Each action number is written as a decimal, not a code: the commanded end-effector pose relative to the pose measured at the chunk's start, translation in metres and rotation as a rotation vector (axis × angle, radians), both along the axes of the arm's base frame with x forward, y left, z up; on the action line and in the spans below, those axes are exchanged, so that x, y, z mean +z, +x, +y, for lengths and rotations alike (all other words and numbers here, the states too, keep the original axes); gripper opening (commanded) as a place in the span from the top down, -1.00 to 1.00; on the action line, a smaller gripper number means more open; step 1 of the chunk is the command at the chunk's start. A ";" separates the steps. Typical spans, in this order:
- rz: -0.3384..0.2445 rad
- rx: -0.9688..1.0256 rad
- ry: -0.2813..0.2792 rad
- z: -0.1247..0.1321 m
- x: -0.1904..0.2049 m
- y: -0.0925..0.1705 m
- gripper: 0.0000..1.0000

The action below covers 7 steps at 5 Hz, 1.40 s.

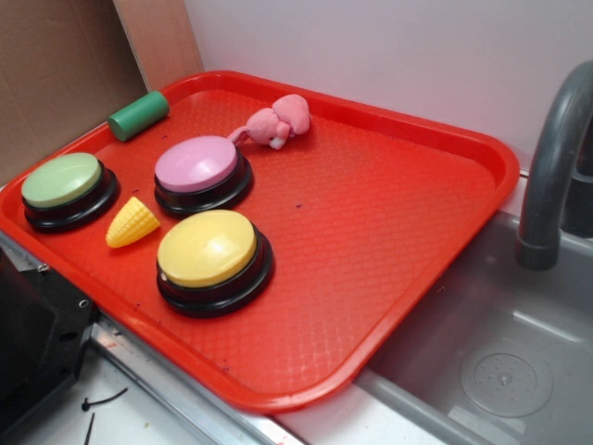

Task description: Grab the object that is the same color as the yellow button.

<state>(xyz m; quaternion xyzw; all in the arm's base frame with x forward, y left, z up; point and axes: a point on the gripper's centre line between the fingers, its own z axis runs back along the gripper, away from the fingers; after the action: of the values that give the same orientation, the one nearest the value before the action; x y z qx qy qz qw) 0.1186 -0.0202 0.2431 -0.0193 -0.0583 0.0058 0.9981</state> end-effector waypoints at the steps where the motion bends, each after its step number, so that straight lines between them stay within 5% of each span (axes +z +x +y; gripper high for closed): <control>1: 0.000 0.000 0.000 0.000 0.000 0.000 -1.00; 3: -0.105 -0.138 0.026 0.007 -0.046 -0.004 -1.00; 4: -0.108 -0.147 0.063 0.021 -0.073 -0.002 -1.00; 7: -0.228 -0.261 0.038 0.045 -0.143 0.024 -1.00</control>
<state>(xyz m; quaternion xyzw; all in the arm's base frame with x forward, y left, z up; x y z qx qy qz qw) 0.1376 0.0225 0.0965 -0.0126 -0.1624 -0.1199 0.9793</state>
